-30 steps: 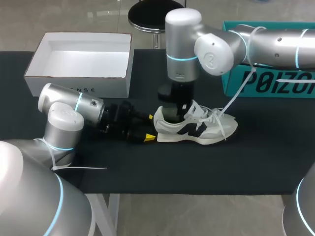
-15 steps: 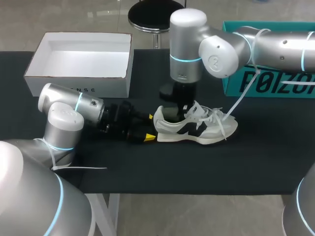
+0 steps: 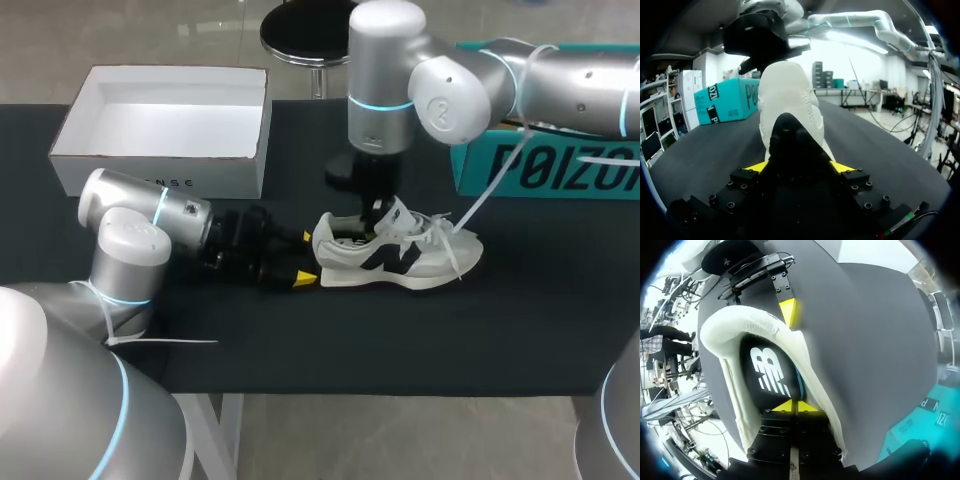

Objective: Take the shoe out of the shoebox, open the shoe tongue, remove and reinsert the insole, then place the shoe into the shoebox

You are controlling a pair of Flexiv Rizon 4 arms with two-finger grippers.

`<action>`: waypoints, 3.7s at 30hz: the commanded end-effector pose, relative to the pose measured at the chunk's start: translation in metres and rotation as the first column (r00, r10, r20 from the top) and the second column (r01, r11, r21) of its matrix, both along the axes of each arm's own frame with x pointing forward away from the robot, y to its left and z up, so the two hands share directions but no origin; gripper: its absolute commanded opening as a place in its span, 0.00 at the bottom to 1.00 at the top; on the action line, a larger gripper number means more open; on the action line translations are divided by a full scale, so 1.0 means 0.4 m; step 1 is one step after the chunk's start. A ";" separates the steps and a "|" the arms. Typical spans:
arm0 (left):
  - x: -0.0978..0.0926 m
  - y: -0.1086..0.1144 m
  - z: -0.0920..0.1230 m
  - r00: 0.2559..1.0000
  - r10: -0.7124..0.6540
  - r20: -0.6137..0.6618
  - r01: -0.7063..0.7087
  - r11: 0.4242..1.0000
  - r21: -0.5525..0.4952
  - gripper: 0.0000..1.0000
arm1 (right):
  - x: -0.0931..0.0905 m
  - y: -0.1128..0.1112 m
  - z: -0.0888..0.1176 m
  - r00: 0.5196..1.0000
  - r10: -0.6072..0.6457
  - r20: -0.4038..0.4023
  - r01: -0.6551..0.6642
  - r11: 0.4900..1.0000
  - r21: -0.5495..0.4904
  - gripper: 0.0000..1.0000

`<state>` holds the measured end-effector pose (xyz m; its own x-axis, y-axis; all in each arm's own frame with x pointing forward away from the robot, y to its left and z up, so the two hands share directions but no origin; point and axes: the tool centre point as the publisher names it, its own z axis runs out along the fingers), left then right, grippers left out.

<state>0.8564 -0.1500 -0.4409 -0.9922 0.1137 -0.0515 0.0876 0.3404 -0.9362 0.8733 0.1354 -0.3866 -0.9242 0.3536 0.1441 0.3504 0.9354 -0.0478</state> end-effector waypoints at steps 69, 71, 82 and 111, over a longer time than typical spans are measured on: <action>0.002 -0.003 -0.006 1.000 -0.001 0.000 0.001 1.000 0.002 0.00 | -0.016 0.019 -0.064 1.000 0.006 0.004 -0.007 1.000 0.010 0.78; 0.002 -0.003 -0.006 1.000 -0.001 0.000 0.001 1.000 0.002 0.00 | -0.022 0.019 -0.087 1.000 -0.001 0.000 0.001 1.000 0.015 0.77; 0.002 -0.003 -0.006 1.000 -0.001 0.000 0.001 1.000 0.002 0.00 | -0.059 0.023 -0.136 0.999 -0.017 -0.028 0.017 0.999 0.027 0.69; 0.002 -0.003 -0.006 1.000 -0.001 0.000 0.001 1.000 0.002 0.00 | -0.019 0.033 -0.029 0.998 0.057 0.024 -0.055 0.996 -0.071 1.00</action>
<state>0.8571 -0.1465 -0.4419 -0.9925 0.1111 -0.0513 0.0865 0.3415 -0.9359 0.8671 0.1474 -0.3975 -0.9469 0.3062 0.0977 0.2946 0.9484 -0.1171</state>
